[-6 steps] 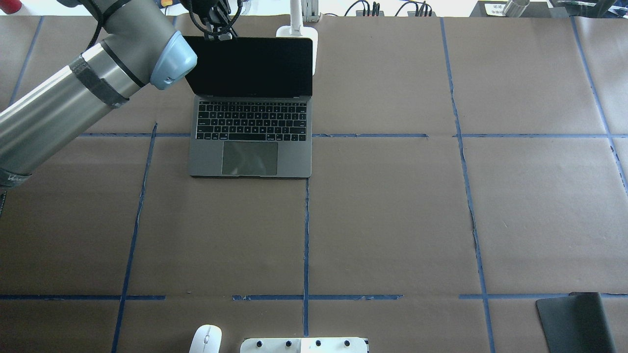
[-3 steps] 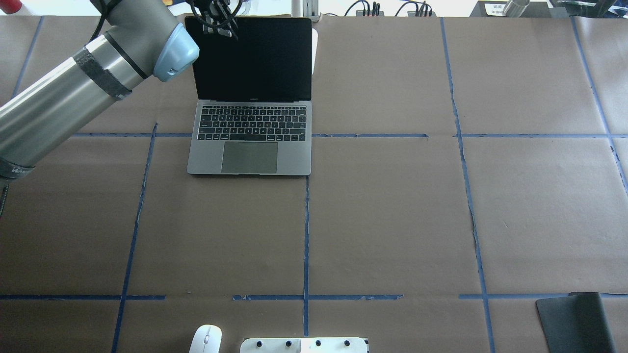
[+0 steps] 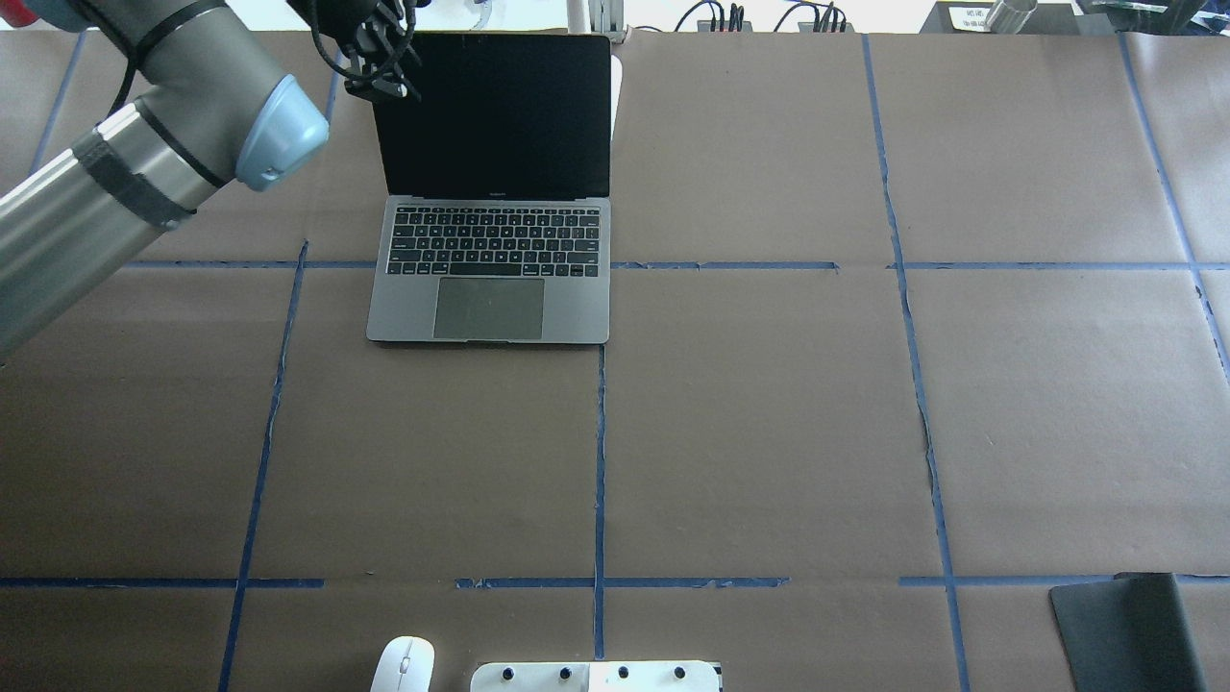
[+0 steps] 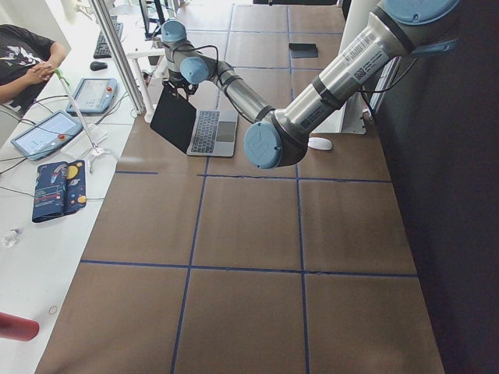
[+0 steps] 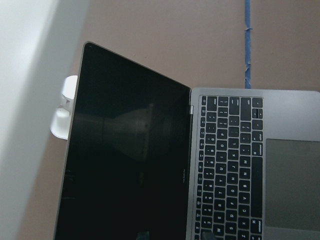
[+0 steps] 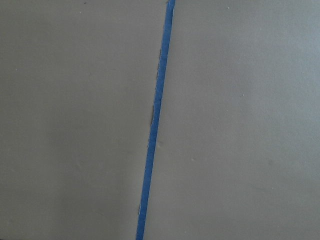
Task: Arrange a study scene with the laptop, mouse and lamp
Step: 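Release the laptop and withdraw the left gripper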
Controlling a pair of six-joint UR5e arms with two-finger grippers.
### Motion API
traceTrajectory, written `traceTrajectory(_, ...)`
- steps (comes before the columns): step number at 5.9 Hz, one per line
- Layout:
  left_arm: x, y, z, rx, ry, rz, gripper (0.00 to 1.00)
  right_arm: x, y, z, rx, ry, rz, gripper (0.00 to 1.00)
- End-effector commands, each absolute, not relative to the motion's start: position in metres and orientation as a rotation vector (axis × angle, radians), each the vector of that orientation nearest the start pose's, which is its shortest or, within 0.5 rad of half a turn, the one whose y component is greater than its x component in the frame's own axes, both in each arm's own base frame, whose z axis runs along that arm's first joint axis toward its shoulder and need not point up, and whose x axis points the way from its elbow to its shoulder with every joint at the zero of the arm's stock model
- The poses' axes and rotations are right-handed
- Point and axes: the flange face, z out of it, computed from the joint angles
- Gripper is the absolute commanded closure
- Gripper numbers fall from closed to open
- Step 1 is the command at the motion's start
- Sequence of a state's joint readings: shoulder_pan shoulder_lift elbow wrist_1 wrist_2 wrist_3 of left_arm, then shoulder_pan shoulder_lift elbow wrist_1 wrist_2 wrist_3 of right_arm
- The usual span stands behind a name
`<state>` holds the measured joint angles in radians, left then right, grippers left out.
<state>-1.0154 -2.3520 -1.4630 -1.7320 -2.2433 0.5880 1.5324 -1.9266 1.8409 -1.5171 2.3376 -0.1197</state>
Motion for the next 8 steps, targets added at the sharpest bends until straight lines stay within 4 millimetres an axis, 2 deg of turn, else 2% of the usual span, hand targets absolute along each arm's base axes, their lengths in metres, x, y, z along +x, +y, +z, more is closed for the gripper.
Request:
traceTrajectory(1,0.291,-0.606,0.239,0.892,0.666,1.314,0.43,0.051,-0.342,0.669,0.002,-0.768,-0.138,0.0)
traceTrajectory(2,0.273,-0.577,0.256,0.9,0.664,1.318,0.2,0.051,-0.343,0.668,0.004,-0.77,-0.138,0.0)
traceTrajectory(4,0.231,-0.513,0.317,0.811,0.683,1.278,0.17,0.051,-0.344,0.667,-0.008,-0.771,-0.101,0.0)
traceTrajectory(5,0.211,-0.489,0.335,0.742,0.7,1.193,0.09,0.05,-0.345,0.664,-0.003,-0.778,-0.103,0.0)
traceTrajectory(6,0.187,-0.481,0.362,0.699,0.687,1.15,0.0,0.048,-0.35,0.658,0.014,-0.78,-0.118,0.0)
traceTrajectory(7,0.148,-0.478,0.395,0.647,0.672,1.073,0.0,0.026,-0.358,0.648,0.052,-0.781,-0.2,0.0)
traceTrajectory(8,0.104,-0.465,0.438,0.58,0.661,0.982,0.0,0.014,-0.358,0.637,0.073,-0.794,-0.245,0.0)
